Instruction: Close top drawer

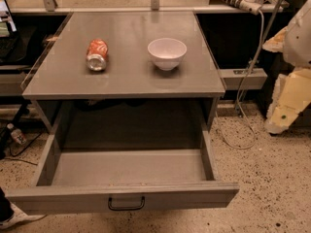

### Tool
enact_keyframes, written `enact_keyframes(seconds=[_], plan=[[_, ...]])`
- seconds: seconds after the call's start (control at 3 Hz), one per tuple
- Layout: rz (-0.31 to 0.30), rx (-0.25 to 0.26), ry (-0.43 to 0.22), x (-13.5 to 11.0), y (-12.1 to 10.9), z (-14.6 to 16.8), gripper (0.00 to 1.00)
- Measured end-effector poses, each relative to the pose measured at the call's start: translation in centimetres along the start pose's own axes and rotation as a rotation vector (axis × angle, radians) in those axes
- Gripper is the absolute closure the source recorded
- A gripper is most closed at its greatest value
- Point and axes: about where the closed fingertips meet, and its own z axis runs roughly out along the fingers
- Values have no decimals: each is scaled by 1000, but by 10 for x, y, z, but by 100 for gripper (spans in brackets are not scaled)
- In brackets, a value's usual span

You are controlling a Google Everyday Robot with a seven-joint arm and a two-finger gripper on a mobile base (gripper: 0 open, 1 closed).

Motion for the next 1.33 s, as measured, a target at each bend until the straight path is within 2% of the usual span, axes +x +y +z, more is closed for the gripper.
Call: enact_keyframes(seconds=[0.33, 0.67, 1.33], plan=[[0, 0, 0, 0, 0, 0, 0], [0, 0, 0, 0, 0, 0, 19], [0, 0, 0, 0, 0, 0, 66]])
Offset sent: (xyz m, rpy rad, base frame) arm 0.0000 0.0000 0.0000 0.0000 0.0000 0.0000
